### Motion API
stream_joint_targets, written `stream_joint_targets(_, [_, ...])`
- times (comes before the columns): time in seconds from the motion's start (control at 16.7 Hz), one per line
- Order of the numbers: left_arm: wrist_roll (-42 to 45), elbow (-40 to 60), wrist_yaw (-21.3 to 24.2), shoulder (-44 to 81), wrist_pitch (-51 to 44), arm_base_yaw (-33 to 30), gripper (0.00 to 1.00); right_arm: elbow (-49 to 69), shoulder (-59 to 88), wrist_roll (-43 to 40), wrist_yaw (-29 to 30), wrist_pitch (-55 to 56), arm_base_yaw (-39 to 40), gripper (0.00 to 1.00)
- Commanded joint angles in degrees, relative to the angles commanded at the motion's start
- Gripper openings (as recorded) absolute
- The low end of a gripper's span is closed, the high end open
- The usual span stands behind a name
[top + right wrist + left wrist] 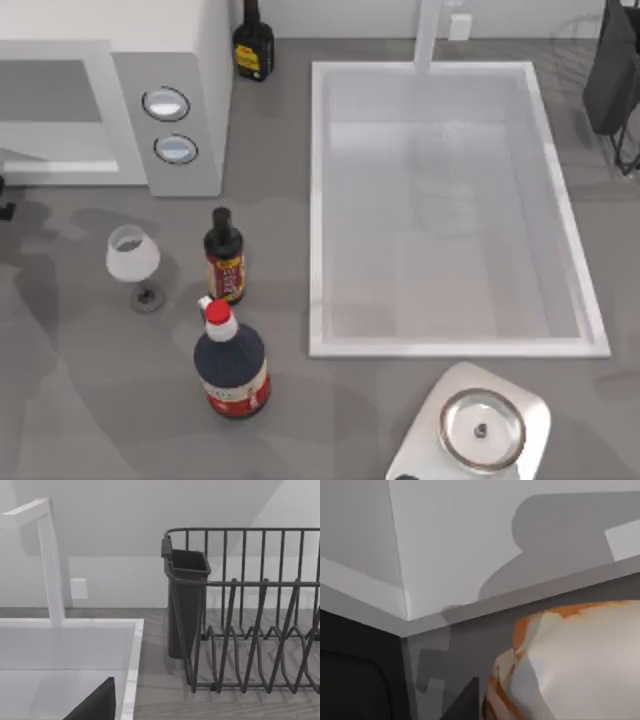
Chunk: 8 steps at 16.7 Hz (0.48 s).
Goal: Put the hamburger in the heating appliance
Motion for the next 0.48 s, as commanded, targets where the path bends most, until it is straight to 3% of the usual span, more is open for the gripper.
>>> stream_joint_targets(0.24, [-13.33, -3.22, 1.31, 6.74, 25.02, -2.31, 0.00, 0.00, 0.00, 0.00, 0.00, 0.00, 0.00, 1.00])
stream_joint_targets(0.48, [-23.16, -5.04, 2.16, 11.89, 41.79, -5.19, 0.00, 0.00, 0.00, 0.00, 0.00, 0.00, 0.00, 1.00])
